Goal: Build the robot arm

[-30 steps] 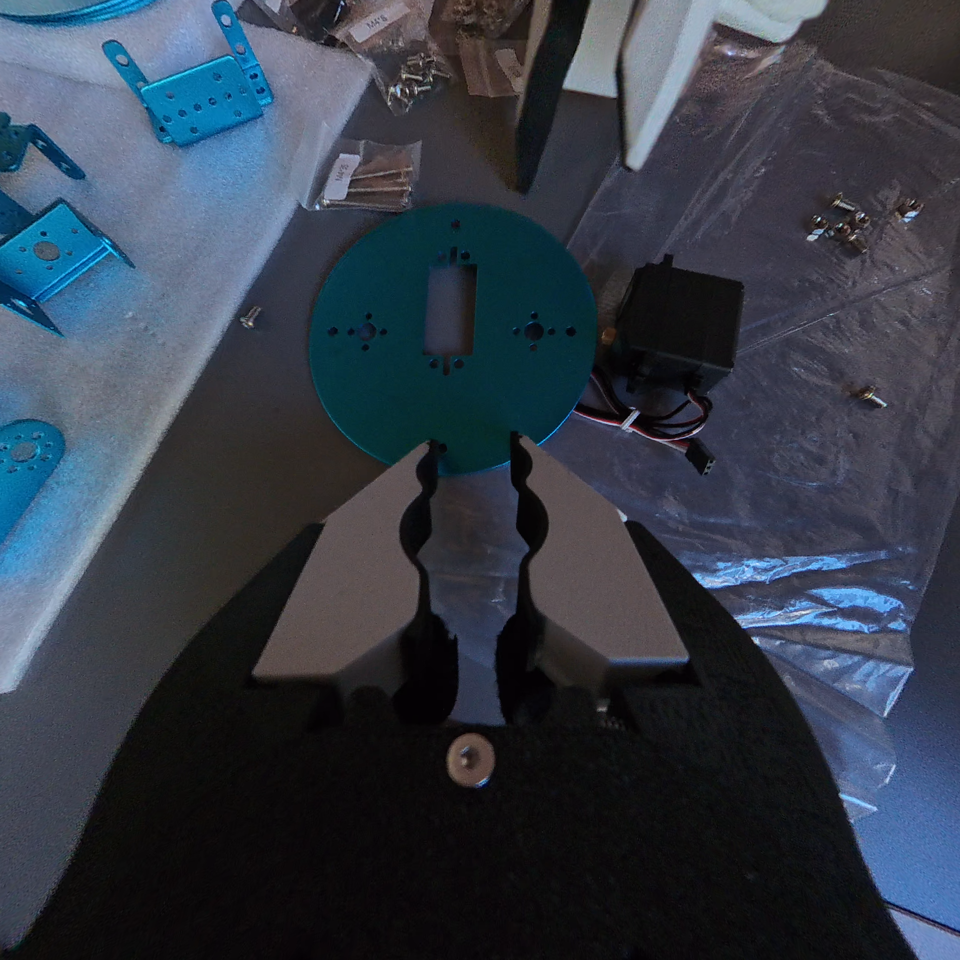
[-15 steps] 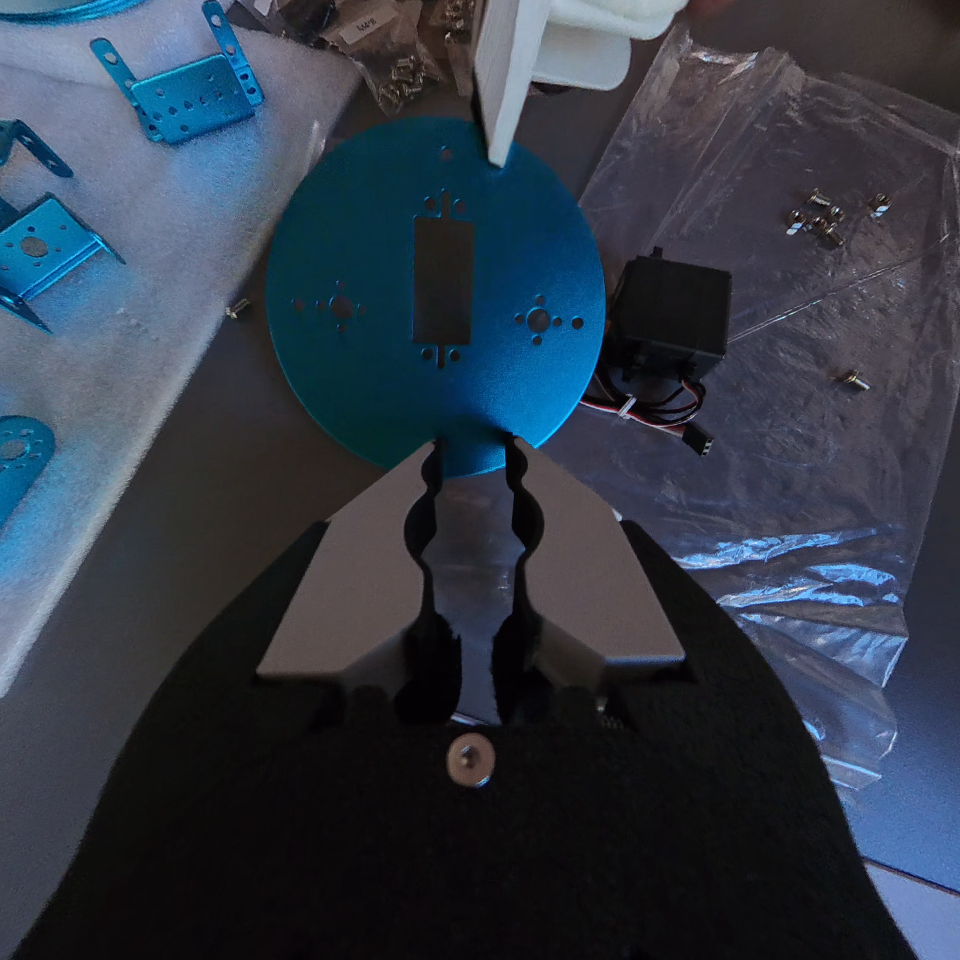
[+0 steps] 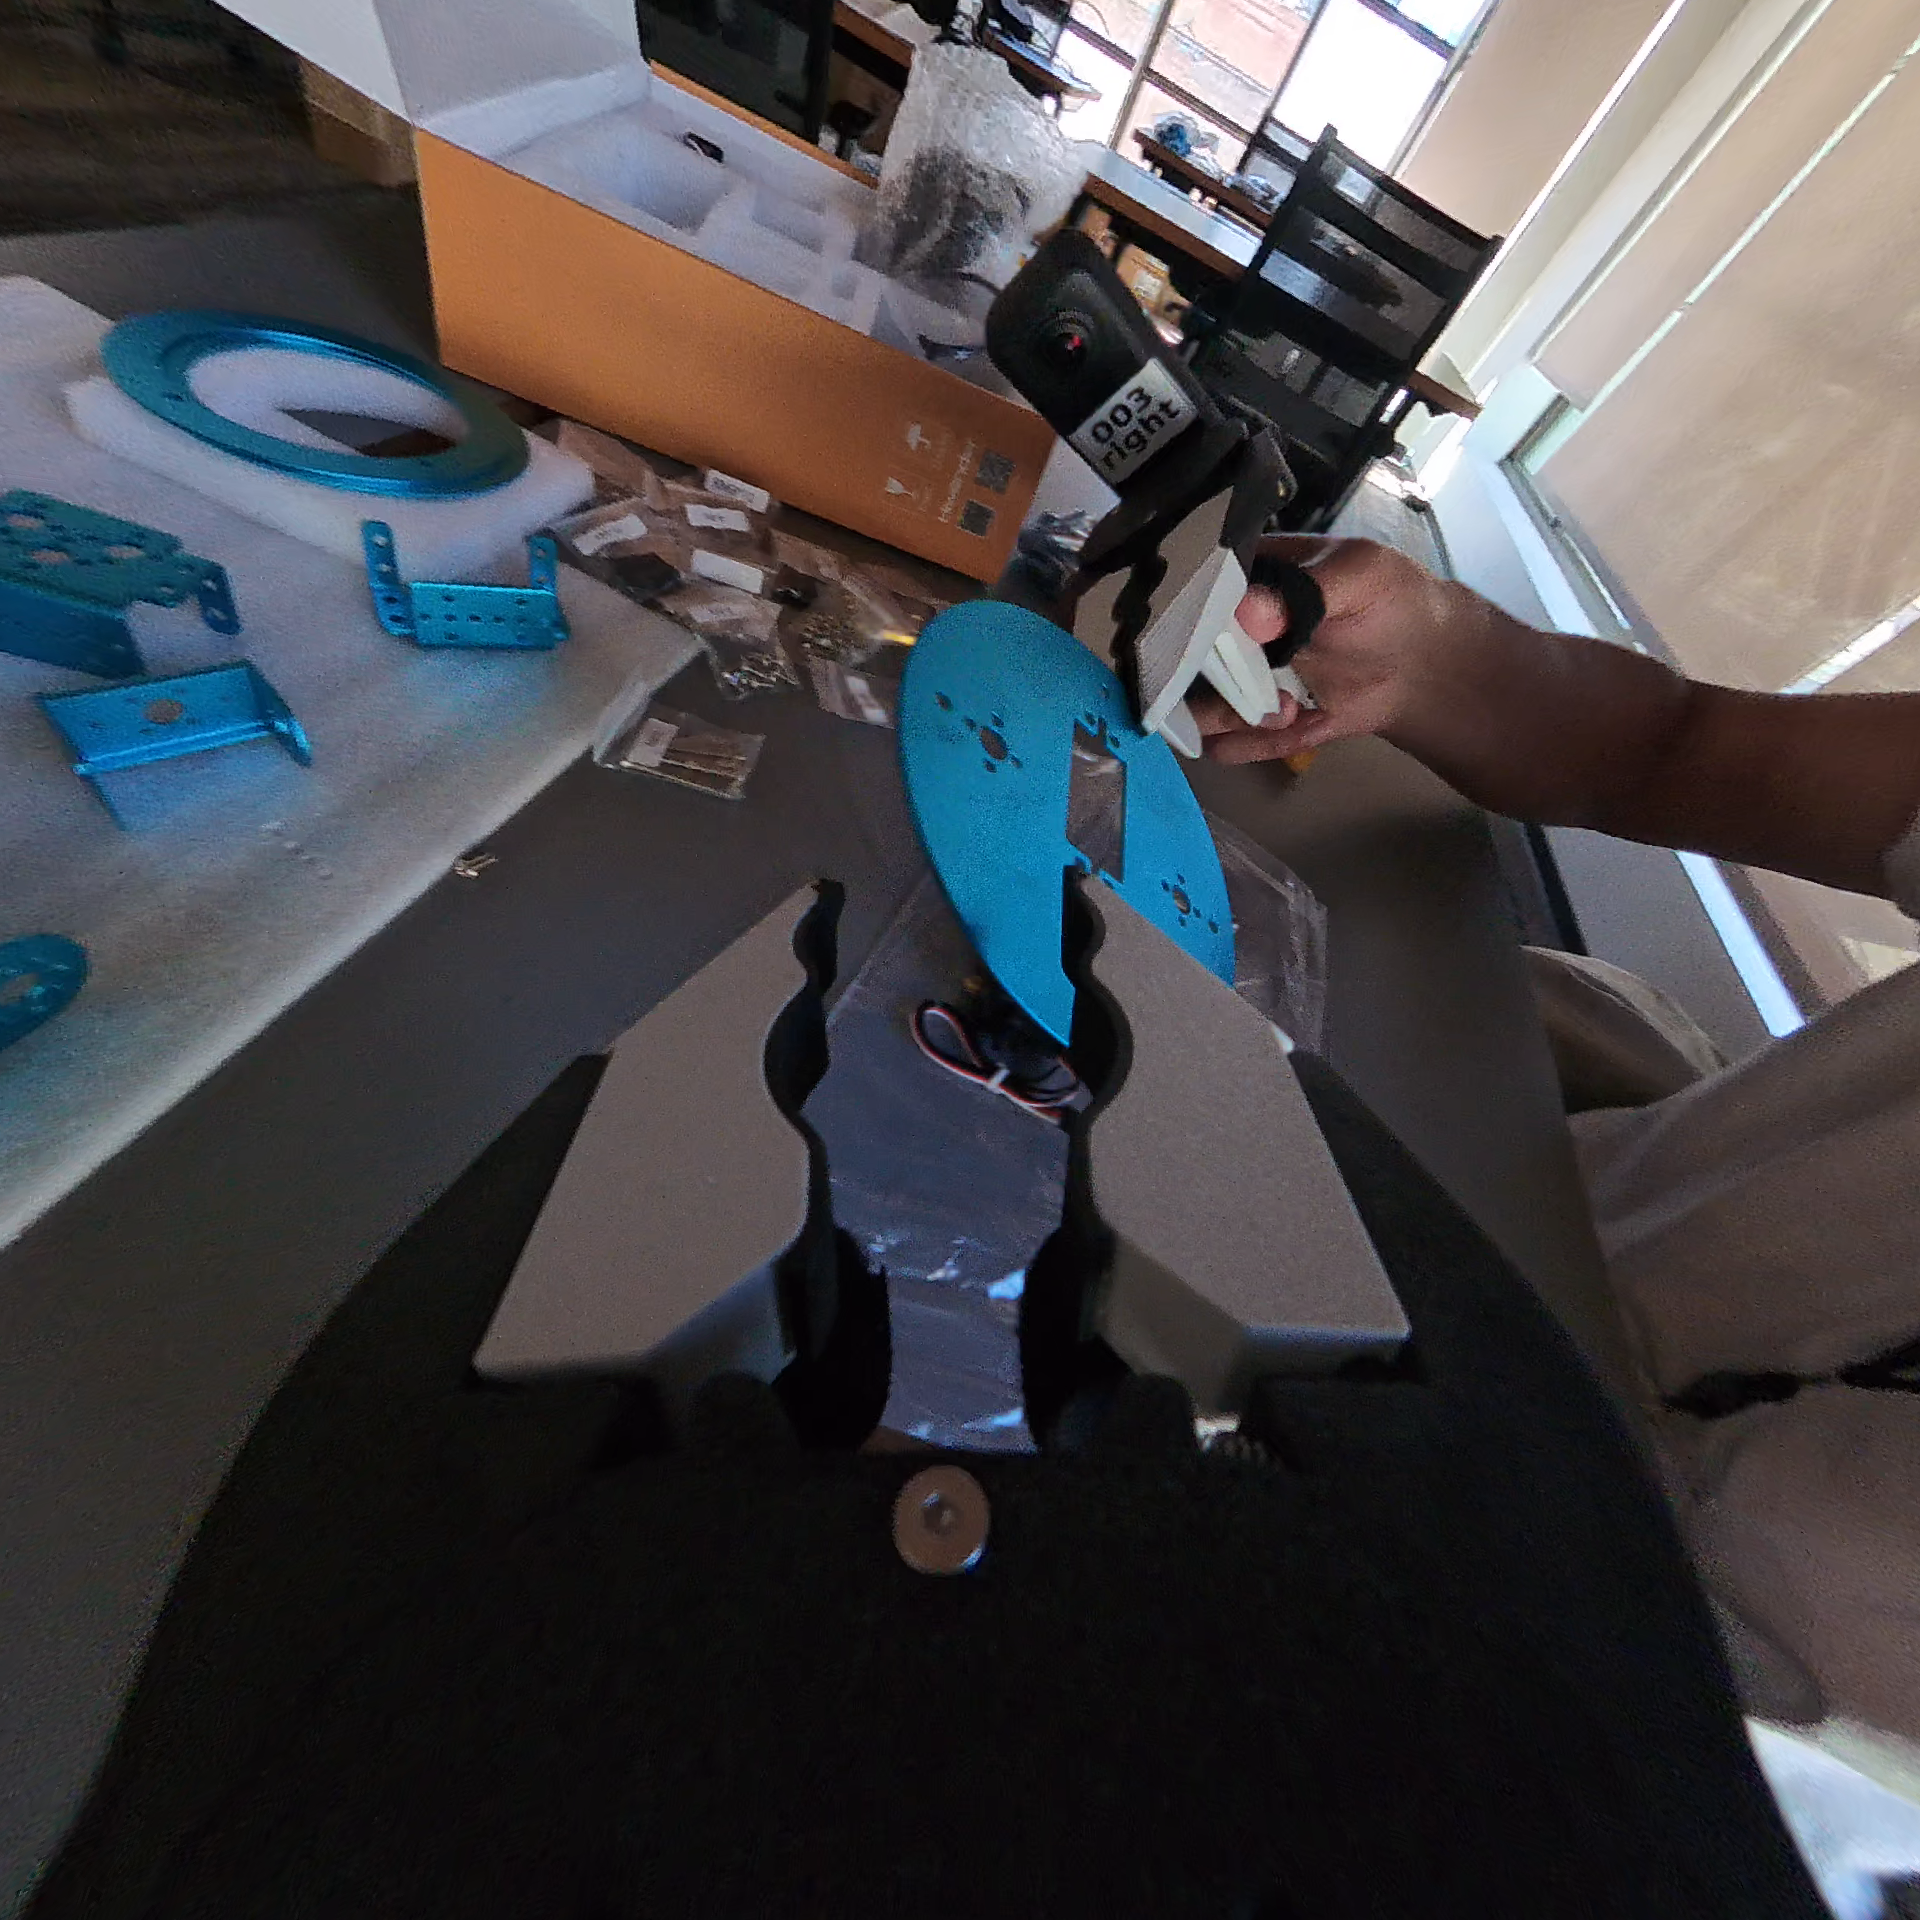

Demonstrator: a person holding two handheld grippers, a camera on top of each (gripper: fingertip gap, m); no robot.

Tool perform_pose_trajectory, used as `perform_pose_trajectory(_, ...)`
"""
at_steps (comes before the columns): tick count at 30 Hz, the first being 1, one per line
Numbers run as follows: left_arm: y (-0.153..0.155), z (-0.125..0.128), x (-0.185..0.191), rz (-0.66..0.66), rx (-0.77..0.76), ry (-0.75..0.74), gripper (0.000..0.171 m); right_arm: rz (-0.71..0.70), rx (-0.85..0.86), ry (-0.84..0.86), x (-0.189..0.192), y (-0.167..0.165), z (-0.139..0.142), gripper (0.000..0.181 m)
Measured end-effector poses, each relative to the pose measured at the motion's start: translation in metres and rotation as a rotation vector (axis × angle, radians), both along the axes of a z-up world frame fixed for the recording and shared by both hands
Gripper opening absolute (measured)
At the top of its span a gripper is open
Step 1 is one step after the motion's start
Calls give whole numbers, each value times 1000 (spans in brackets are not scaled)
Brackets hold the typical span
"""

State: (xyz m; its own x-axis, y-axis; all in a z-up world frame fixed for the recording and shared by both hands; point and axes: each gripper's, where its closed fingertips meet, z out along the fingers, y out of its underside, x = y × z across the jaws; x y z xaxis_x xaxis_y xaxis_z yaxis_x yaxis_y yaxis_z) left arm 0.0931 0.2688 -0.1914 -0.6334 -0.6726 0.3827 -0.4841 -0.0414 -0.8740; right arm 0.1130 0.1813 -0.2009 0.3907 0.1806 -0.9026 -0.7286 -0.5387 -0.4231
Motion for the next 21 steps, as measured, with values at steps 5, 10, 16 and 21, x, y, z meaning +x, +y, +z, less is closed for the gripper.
perform_pose_trajectory(5, -34, -29, -15, -153, -107, 238, 14, -27, 2, -6, -17, -20, -14, 0)
perform_pose_trajectory(10, -41, -21, -24, -249, -239, 301, 0, -33, 45, -196, -8, -22, -27, 1)
perform_pose_trajectory(16, -3, 21, -38, -234, -207, 153, 0, 126, 133, -636, -23, -13, -49, 65)
perform_pose_trajectory(21, 59, 43, -29, -48, -325, 100, 0, 396, 19, -1115, -19, -1, -98, 69)
